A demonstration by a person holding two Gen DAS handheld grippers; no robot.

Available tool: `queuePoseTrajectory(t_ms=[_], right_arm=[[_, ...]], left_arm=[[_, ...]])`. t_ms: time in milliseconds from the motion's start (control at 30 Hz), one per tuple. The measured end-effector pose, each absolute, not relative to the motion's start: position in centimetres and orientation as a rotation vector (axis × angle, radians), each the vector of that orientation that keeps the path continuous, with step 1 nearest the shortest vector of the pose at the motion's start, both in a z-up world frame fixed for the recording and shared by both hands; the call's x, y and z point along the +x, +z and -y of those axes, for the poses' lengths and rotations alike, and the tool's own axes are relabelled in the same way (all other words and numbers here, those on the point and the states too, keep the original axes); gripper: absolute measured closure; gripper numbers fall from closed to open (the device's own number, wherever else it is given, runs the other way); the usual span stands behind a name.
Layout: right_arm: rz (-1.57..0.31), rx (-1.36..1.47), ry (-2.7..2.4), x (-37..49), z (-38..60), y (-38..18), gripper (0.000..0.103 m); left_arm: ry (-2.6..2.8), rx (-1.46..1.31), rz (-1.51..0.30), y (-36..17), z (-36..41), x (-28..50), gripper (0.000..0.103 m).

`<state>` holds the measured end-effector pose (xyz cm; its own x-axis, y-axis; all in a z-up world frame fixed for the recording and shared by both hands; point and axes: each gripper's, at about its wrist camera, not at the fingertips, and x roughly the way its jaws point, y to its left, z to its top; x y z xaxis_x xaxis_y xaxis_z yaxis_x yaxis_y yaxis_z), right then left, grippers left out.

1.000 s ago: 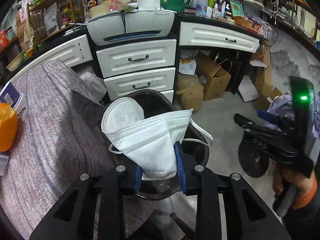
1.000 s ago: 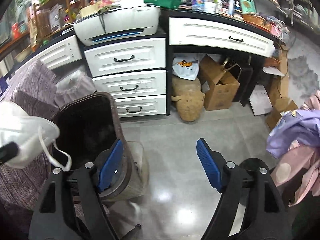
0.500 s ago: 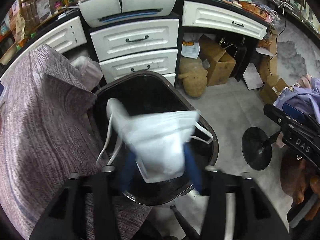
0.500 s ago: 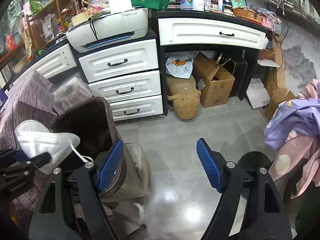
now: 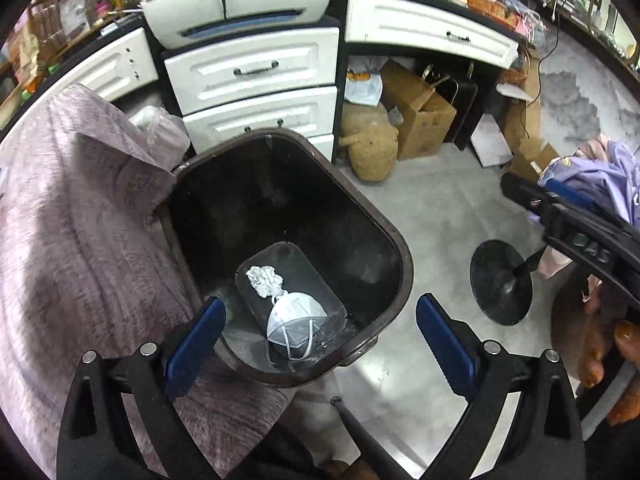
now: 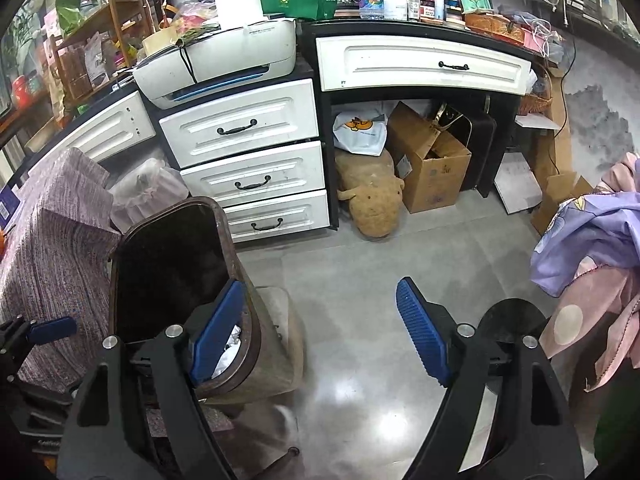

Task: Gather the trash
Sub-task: 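Open the right gripper over the bin while the left gripper releases the mask, then move both grippers back to the trash on the table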

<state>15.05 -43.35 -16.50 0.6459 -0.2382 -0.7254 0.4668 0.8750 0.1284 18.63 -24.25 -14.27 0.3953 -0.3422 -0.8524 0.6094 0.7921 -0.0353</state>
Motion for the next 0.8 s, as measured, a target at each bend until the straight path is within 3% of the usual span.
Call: queuePoseTrajectory(t_ms=[233, 300, 533, 800], right_arm=[[-0.757, 0.338, -0.393, 15.1, 43.0, -15.5, 0.023], [-0.746, 0.341, -0.388, 15.1, 42.7, -15.1, 0.017], [-0.718, 0.315, -0.301, 15.8, 40.0, -13.2, 0.017], [-0.672, 0.266, -0.155, 17.3, 34.5, -10.5, 0.016]], left_arm=[[-0.623, 0.288, -0.839, -10.8, 22.4, 15.3, 0.007], [-0.607, 0.278, -0.802, -9.9, 21.7, 14.8, 0.007], [-0.493, 0.280, -0.571, -5.6, 18.4, 11.1, 0.005], [-0.380, 0.203, -0.514, -2.9, 13.3, 10.3, 0.005]])
